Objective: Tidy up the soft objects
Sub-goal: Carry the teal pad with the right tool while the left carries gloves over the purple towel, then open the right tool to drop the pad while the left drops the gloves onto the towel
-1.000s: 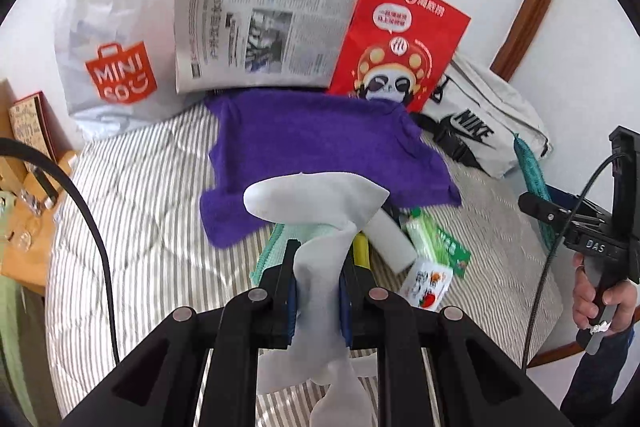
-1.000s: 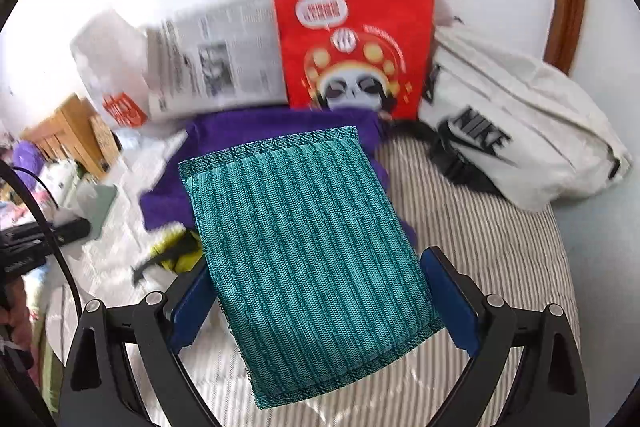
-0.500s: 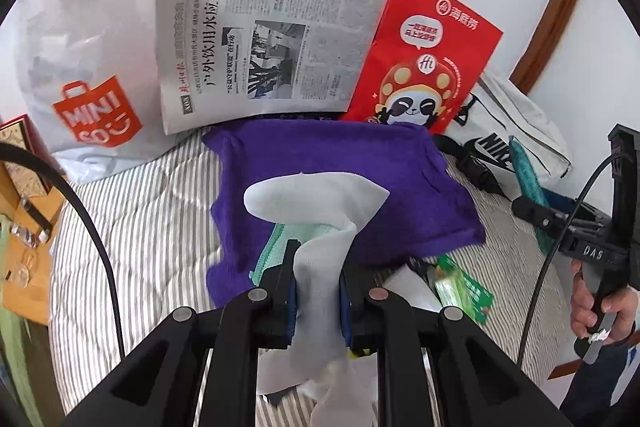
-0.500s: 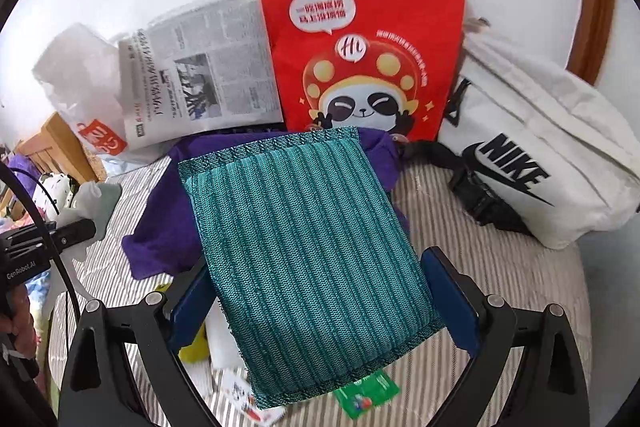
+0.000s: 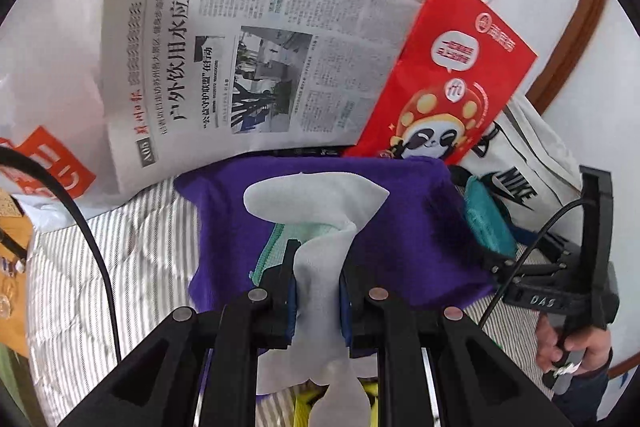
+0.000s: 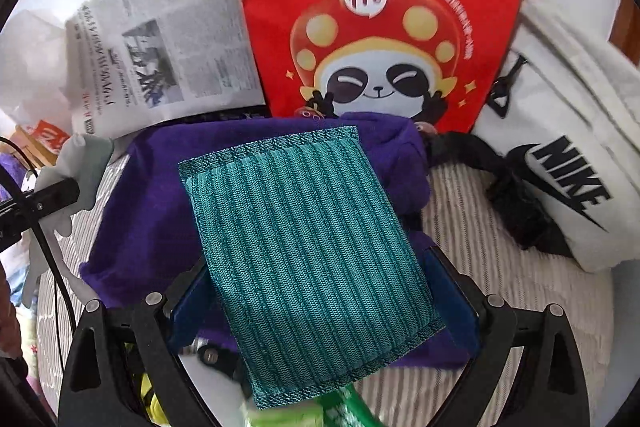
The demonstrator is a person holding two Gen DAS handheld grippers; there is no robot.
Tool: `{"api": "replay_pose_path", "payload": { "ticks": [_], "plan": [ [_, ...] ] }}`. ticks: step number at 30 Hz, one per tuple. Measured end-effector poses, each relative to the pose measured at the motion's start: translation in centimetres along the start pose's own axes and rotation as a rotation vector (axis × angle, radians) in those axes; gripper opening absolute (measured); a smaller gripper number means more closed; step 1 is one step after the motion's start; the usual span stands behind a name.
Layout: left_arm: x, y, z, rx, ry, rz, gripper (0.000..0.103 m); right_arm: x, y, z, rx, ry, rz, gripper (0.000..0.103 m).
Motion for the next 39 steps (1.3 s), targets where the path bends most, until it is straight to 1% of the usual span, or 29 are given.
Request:
{"api": "replay_pose_path", "payload": {
  "ticks": [4, 7, 9, 11, 13, 16, 19, 23, 25, 27, 31, 33, 35, 36, 38, 39],
  "plan": [
    [0.6, -0.2, -2.9, -0.008, 0.017, 0.018, 0.016, 0.8, -0.6, -2.7, -0.004, 0.03, -0.017, 0.096],
    [0.7, -0.5, -4.8, 0.015, 0.023, 0.008, 0.016, 1.4, -1.0, -4.8, -0.017, 0.053, -0.021, 0.096],
    [0.5, -0.6, -6.1, 0.036, 0.031, -0.004, 0.016, 1.9, -1.1, -6.2, -0.047, 0.071, -0.008, 0.096],
    [0.3, -0.5, -7.2, 0.036, 0.048, -0.002, 0.016, 2.1, -1.0, -7.2, -0.07, 0.086, 0.014, 0.096],
    [0.3, -0.3, -8.2, 0.033, 0.061, 0.008, 0.016, 2.3, -0.9, -8.0, -0.068, 0.1, 0.028, 0.096],
    [0.4, -0.3, -9.4, 0.041, 0.062, 0.01, 0.016, 2.5, -1.0, -9.2, -0.076, 0.121, 0.043, 0.096],
    [0.2, -0.7, -10.4, 0.069, 0.076, -0.003, 0.016, 2.6, -1.4, -10.4, -0.071, 0.15, 0.037, 0.096],
    [0.0, -1.4, -11.3, 0.079, 0.09, -0.021, 0.017, 2.7, -1.8, -11.4, -0.075, 0.179, 0.045, 0.096],
    [-0.2, -1.5, -11.7, 0.099, 0.099, -0.041, 0.018, 2.8, -1.9, -11.6, -0.067, 0.176, 0.047, 0.096],
    [-0.4, -1.7, -11.7, 0.108, 0.088, -0.051, 0.018, 2.9, -1.9, -11.8, -0.063, 0.178, 0.039, 0.096],
    [-0.5, -2.0, -11.8, 0.104, 0.089, -0.057, 0.019, 3.0, -2.0, -11.8, -0.053, 0.181, 0.052, 0.098],
    [-0.5, -2.3, -12.0, 0.1, 0.088, -0.063, 0.021, 3.0, -2.2, -11.9, -0.045, 0.19, 0.053, 0.099],
    [-0.6, -2.6, -11.9, 0.084, 0.091, -0.069, 0.03, 3.0, -2.4, -12.0, -0.043, 0.198, 0.061, 0.1],
    [-0.7, -2.7, -11.8, 0.083, 0.093, -0.069, 0.032, 3.0, -2.7, -11.9, -0.037, 0.206, 0.072, 0.102],
    [-1.0, -3.1, -11.5, 0.086, 0.097, -0.073, 0.045, 2.8, -2.6, -12.1, -0.027, 0.21, 0.082, 0.102],
    [-1.2, -3.2, -11.3, 0.087, 0.097, -0.077, 0.048, 2.7, -2.4, -12.1, -0.018, 0.217, 0.094, 0.102]
  ]
}}
Point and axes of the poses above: each gripper's, at about its wrist camera, not at the fingertips, and z roughly against the way its jaws point, y to its left, x to its top, the point moved 2 cm from there along -z, roughly the way its jaws point, and after that the axes turned 12 degrees about x, right-handed, at the moved point
